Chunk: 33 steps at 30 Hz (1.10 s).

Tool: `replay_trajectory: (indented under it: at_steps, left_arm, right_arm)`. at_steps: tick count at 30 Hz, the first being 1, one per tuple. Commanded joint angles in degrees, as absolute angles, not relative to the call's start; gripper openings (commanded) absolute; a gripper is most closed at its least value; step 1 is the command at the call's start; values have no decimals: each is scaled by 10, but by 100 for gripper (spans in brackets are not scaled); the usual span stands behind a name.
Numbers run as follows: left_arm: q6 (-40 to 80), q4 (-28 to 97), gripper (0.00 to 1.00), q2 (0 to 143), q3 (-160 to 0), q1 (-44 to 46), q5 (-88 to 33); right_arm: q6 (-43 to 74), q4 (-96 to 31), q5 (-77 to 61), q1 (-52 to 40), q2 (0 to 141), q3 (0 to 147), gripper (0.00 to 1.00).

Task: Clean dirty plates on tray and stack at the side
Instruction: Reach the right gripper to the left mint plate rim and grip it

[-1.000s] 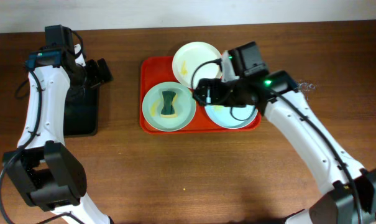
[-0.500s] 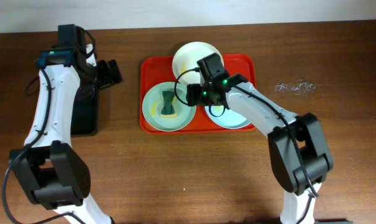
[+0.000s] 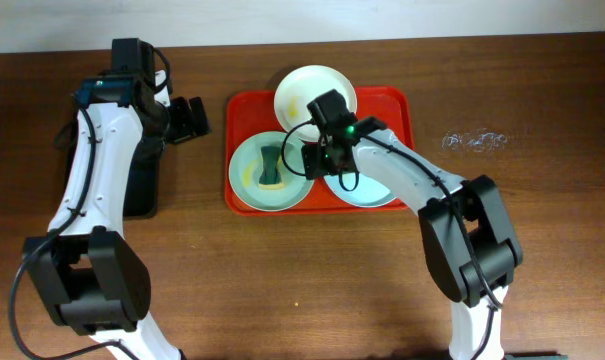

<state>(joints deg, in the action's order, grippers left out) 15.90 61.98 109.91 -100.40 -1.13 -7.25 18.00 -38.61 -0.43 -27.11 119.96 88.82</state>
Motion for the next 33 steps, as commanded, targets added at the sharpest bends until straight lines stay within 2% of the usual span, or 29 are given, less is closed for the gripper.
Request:
replay_trajectory:
  at_steps: [1, 3, 6, 8, 10, 26, 29, 33]
  left_arm:
    - [144, 621, 99, 1097, -1002, -11, -76]
    - [144, 622, 99, 1097, -1002, -11, -77]
    - [144, 622, 99, 1097, -1002, -11, -76]
    - [144, 623, 99, 1097, -1002, -11, -77]
    - [144, 623, 99, 1097, -1002, -11, -77]
    - [144, 622, 99, 1097, -1002, -11, -76]
    - [144, 622, 99, 1097, -1002, -11, -76]
    - [144, 622, 99, 1097, -1002, -11, -76]
  right_arm:
    - [163, -444, -51, -275, 1173, 961, 80]
    - [142, -458, -116, -276, 1174, 969, 80]
    - [142, -526, -119, -276, 1175, 969, 78]
    - [142, -533, -119, -277, 1177, 968, 62]
    - [149, -533, -118, -277, 1188, 959, 54]
    - [183, -465, -147, -278, 1261, 937, 54]
    - [184, -446, -84, -277, 1261, 937, 55]
    - [183, -391, -78, -277, 1261, 937, 55]
